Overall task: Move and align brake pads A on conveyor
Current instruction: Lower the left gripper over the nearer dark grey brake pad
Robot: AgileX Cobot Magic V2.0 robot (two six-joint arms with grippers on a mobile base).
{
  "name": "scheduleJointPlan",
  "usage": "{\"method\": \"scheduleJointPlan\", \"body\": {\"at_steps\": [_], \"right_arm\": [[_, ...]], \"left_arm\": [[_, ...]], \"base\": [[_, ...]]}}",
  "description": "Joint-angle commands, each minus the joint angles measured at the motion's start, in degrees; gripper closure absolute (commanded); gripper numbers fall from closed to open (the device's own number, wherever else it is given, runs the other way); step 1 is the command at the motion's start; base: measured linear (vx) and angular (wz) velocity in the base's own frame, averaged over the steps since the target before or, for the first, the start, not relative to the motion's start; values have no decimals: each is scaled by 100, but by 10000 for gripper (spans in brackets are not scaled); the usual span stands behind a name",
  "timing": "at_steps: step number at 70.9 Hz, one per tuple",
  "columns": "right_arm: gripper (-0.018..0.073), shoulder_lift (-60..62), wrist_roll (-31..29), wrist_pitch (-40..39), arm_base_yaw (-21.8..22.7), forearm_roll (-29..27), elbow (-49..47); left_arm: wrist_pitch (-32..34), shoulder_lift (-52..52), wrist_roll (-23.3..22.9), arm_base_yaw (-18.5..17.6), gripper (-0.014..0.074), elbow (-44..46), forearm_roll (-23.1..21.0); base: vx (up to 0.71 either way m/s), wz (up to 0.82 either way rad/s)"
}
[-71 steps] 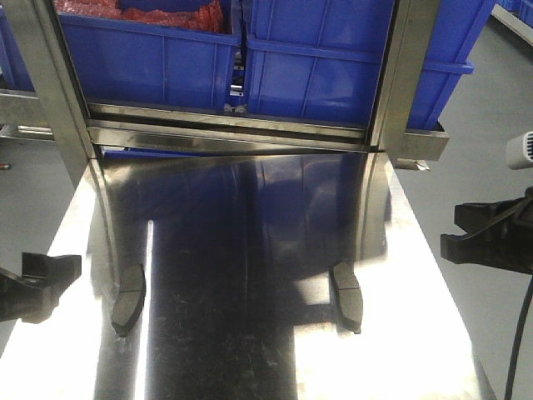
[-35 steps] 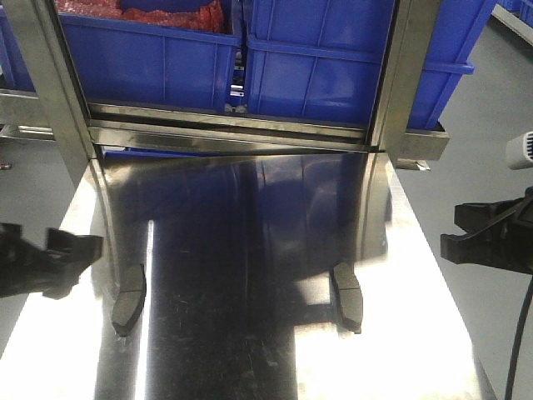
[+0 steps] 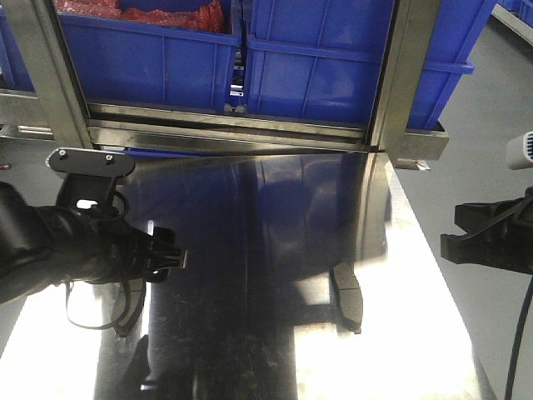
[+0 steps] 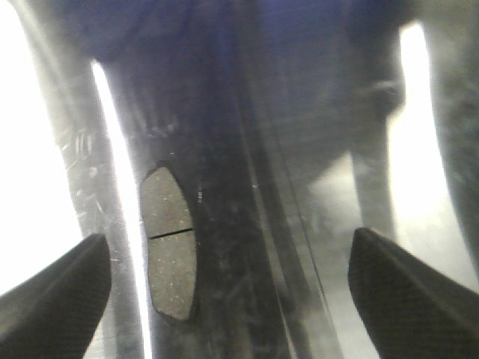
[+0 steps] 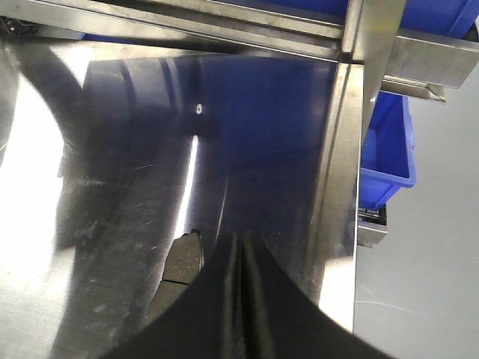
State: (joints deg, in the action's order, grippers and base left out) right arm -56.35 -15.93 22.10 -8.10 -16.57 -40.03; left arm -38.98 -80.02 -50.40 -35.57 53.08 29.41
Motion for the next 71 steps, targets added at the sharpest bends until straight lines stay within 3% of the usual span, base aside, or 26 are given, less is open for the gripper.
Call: {"method": "scheduleJointPlan", "body": {"at_steps": [1,8,22,42,71], "right_arm": [[565,81,-31,-337,13,-31,-162],[565,81,-31,-337,13,-31,-162],[565,81,-31,-337,13,-31,-162],[565,81,-31,-337,13,-31,-162],[565,81,-31,-337,13,-31,-162]], "left_arm": [[218,-149,-939,13,29,193,595],[223,-435,-1365,244,41,193,728],[337,-816,-1363,704,43,193,504],[653,-1471,-1055,728,55,193,510],[940,-1764,-1024,938,171,193,276]], "base": [[0,0],[0,0],[0,0],[0,0],[0,0]]}}
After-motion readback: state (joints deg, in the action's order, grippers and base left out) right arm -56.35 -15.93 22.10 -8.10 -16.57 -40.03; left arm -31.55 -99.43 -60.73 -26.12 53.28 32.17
